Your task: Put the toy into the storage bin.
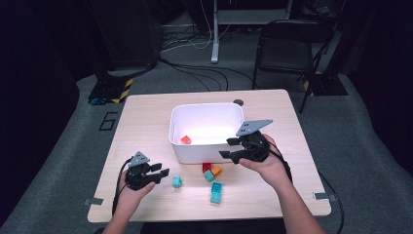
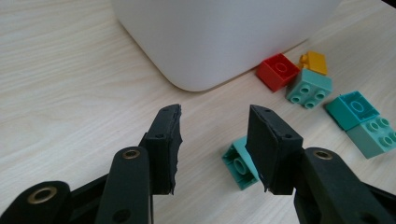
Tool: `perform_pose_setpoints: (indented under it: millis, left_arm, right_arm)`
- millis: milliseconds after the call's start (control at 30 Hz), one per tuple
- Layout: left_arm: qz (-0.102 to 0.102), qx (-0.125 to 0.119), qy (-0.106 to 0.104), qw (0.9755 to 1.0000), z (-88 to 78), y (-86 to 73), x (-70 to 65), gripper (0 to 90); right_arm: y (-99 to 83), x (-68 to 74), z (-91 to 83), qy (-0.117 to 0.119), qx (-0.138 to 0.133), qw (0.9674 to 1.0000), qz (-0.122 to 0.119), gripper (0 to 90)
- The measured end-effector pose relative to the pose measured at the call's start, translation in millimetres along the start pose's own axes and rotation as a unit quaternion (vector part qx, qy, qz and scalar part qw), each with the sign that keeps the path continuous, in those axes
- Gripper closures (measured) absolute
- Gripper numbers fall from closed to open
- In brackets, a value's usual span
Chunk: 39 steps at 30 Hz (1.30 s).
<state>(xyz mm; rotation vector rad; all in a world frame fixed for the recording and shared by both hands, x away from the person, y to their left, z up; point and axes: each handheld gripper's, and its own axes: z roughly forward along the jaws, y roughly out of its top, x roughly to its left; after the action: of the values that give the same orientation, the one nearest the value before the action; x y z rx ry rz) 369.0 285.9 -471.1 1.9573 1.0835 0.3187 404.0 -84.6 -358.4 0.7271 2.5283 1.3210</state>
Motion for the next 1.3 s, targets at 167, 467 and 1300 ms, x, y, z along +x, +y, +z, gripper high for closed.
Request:
perform_pose_setpoints:
  millis: [167,467,1300]
  left_arm:
    - [0.001,0.009,-0.004,0.9999,7.4,-3.8,-4.1,54.3]
    - [0.005,0.021,-0.020,0.9996,16.0,-7.7,-8.8,52.9]
    - [0.022,0.049,-0.031,0.9981,36.2,-13.4,-21.7,48.6]
  right_arm:
    - [-1.9,-2.4,1.5,-0.003,0.000,1.0000,0.002,45.7]
    - [-2.2,-1.0,0.6,-0.004,-0.001,1.0000,0.005,45.6]
    - [-4.1,2.1,1.4,-0.024,-0.003,0.9996,0.013,38.6]
